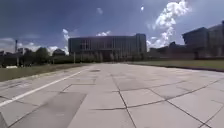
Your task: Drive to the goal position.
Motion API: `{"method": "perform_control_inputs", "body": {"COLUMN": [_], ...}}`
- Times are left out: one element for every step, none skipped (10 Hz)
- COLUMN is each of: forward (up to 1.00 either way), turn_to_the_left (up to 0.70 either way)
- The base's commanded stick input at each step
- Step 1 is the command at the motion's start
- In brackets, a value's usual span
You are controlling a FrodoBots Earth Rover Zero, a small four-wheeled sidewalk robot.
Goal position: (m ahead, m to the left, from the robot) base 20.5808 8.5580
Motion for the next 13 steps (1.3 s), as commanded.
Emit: {"method": "perform_control_inputs", "body": {"forward": [0.85, 0.85, 0.85, 0.85, 0.85, 0.85, 0.85, 0.85, 0.85, 0.85, 0.85, 0.85, 0.85], "turn_to_the_left": [0.01, 0.01, 0.01, 0.01, 0.01, 0.01, 0.01, 0.01, 0.01, 0.01, 0.01, 0.01, 0.01]}}
